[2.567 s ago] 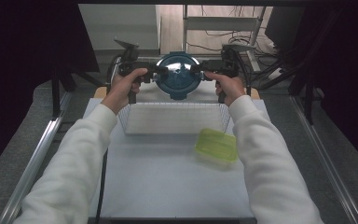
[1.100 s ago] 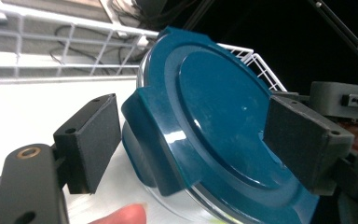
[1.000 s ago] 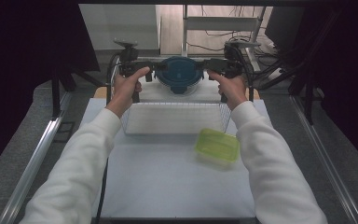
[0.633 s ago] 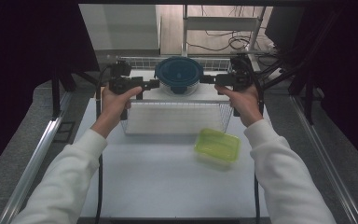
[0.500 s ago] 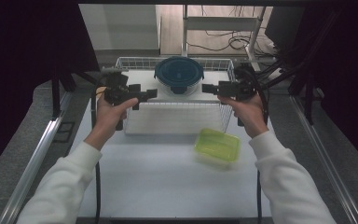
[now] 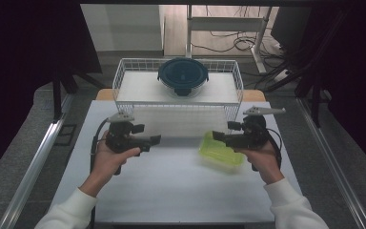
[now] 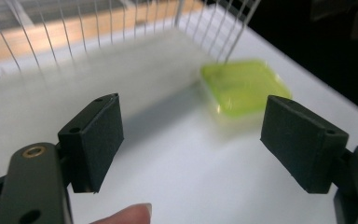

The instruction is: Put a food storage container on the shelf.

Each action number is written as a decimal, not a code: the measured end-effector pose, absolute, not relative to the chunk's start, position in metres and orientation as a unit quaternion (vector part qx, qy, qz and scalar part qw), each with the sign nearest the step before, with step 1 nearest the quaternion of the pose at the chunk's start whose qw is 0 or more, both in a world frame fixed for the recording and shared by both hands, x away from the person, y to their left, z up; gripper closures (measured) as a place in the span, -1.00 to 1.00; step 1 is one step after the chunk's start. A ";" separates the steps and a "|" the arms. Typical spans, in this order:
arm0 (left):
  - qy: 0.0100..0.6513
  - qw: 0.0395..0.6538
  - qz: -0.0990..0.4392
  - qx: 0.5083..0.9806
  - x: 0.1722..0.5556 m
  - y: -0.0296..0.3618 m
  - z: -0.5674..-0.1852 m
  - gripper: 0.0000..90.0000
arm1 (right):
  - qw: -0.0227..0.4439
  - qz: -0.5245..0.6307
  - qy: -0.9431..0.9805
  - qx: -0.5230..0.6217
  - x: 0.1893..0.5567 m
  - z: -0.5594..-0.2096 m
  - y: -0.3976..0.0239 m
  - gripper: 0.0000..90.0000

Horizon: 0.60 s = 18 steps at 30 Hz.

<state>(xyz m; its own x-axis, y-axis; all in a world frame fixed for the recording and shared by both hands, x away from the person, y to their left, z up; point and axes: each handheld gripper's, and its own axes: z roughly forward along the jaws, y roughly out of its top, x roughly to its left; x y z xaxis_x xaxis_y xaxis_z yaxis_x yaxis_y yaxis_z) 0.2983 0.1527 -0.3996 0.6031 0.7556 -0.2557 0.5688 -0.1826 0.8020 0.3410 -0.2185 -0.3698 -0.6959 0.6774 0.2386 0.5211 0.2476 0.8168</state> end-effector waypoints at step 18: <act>0.458 0.395 0.056 0.794 0.272 0.156 -0.474 -0.52 | 0.045 0.405 0.821 0.401 0.315 -0.441 -0.238 -0.40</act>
<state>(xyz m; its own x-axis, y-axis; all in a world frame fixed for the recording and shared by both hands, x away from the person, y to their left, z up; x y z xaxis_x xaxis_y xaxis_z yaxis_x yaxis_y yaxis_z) 0.2719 0.1556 -0.4736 0.5742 0.7722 -0.2721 0.6830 -0.2684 0.6793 0.3153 -0.2380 -0.4407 -0.6751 0.6941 0.2501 0.6209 0.3515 0.7006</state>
